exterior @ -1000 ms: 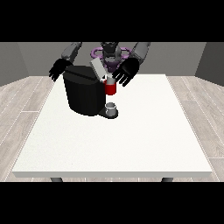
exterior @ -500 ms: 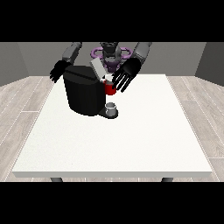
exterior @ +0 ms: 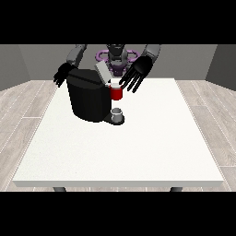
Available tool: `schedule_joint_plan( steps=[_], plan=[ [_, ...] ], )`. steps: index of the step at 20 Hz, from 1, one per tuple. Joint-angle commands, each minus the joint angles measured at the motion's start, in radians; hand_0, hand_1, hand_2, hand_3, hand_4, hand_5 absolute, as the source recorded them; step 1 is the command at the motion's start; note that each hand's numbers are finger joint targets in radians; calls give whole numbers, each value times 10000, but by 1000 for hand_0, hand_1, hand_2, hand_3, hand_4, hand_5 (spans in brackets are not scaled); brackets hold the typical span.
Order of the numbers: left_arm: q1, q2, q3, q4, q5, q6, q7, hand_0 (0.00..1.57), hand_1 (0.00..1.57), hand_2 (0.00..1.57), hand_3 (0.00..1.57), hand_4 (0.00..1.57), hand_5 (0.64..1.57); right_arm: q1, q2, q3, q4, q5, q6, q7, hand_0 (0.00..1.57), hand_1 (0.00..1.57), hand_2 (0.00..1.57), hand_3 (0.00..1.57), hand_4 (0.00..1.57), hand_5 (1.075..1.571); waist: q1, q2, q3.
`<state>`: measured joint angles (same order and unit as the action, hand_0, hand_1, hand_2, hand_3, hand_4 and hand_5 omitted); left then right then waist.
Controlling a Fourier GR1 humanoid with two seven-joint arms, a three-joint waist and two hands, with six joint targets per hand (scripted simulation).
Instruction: Insert the coffee pod into the coffee machine and close the lid
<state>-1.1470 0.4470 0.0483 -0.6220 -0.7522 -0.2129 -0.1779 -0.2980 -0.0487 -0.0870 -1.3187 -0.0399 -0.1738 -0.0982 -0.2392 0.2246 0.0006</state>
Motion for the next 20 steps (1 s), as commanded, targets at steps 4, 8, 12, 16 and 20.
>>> schedule_joint_plan(
  steps=[4,8,12,16,20],
  plan=[
    [216,-365,37,-244,43,-336,402,0,0,0,0,0,1571,751,76,110,324,55,123,-340,0,0,0,0,416,1571,172,-953,-3],
    [884,-1104,440,-448,619,-102,502,0,0,0,0,0,1571,442,-12,-398,515,-308,-94,87,0,0,0,0,381,1571,771,-1370,-5],
    [1719,-1906,1582,-522,2012,151,377,0,0,0,0,0,1571,1427,-325,-691,808,-599,453,-313,0,0,0,0,387,1571,1329,-2240,-5],
    [2598,-2803,2602,-519,3436,89,-93,0,0,0,0,237,1571,2021,4,-657,763,-435,-3,-421,0,0,0,0,424,1571,1764,-3044,-13],
    [3843,-2871,2814,-660,3956,-390,-446,0,0,0,0,0,1571,2510,-278,-761,431,-533,175,-169,0,0,0,0,445,1571,2199,-4080,-10]
  ],
)
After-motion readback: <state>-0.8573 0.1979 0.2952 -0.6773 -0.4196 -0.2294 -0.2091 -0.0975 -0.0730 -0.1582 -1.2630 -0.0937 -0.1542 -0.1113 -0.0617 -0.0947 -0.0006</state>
